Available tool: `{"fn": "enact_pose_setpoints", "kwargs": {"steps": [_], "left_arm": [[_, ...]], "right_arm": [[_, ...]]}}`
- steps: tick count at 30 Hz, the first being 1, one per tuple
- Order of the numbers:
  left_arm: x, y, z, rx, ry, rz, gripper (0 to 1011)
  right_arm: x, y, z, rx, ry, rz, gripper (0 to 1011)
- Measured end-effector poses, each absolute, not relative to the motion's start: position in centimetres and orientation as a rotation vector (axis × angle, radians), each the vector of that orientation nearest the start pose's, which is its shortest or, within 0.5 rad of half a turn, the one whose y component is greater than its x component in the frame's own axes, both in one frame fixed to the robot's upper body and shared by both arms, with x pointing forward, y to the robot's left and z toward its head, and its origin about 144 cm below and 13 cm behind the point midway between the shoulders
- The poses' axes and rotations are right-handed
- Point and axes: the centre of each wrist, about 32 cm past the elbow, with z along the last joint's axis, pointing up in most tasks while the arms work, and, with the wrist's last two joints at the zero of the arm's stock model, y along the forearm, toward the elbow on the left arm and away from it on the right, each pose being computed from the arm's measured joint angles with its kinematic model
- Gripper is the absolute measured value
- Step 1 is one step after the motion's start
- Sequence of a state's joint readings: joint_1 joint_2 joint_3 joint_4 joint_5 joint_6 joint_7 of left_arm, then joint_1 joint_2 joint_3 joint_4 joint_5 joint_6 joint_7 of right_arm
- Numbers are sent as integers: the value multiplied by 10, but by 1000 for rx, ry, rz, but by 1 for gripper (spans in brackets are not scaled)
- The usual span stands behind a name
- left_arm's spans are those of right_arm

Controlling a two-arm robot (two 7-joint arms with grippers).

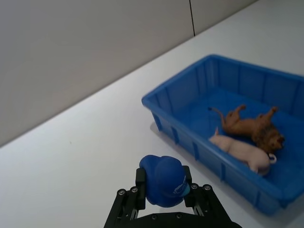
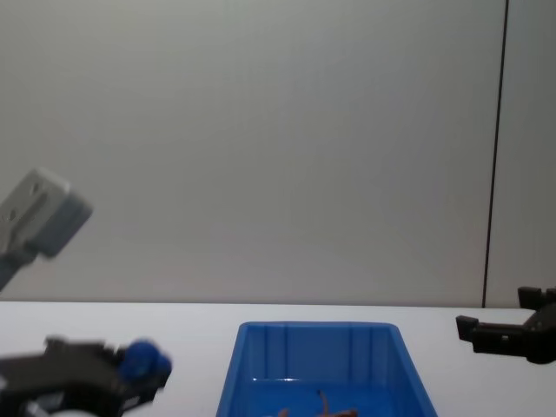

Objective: Pick up the two dolls from the table and place them into the box.

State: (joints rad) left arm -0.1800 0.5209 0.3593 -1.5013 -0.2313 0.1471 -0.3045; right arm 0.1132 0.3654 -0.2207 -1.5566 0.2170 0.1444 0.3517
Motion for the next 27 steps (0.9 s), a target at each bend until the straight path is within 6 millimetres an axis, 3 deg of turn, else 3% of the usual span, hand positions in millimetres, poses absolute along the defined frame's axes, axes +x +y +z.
{"fn": "enact_pose_setpoints", "kwargs": {"steps": [16, 22, 24, 27], "left_arm": [[524, 241, 1201, 277, -215, 884, 342], [533, 225, 1206, 239, -248, 843, 545], [536, 220, 1207, 225, -258, 834, 564], [538, 215, 1208, 210, -271, 826, 709]], "right_arm": [[484, -269, 1169, -214, -12, -1028, 1001], [484, -269, 1169, -214, -12, -1028, 1001], [484, -269, 1169, -214, -12, -1028, 1001], [484, -269, 1169, -214, -12, -1028, 1001]]}}
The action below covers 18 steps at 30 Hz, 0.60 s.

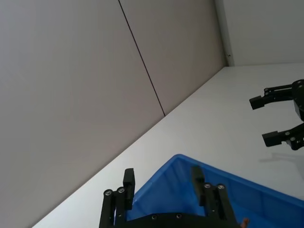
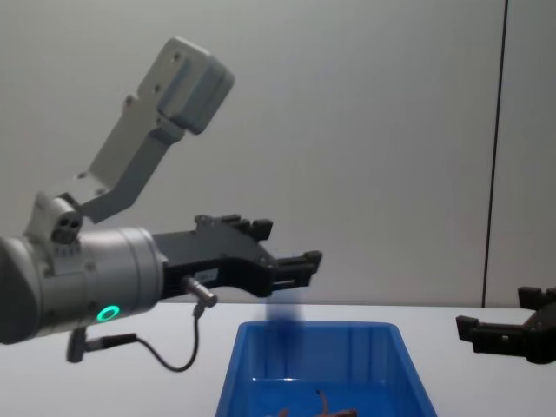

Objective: Pick up the two dolls from the table and place them into the box.

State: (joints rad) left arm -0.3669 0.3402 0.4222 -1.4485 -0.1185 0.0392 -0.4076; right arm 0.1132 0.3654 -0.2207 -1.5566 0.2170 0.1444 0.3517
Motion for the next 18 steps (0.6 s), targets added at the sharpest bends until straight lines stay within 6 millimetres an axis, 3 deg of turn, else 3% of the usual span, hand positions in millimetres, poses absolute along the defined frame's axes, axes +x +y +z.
{"fn": "enact_pose_setpoints", "kwargs": {"steps": [11, 18], "left_arm": [[534, 209, 1210, 159, -315, 824, 1001], [530, 209, 1211, 137, -332, 831, 1001]], "right_arm": [[484, -269, 1169, -214, -12, -1028, 1001], [484, -269, 1169, -214, -12, -1028, 1001]]}}
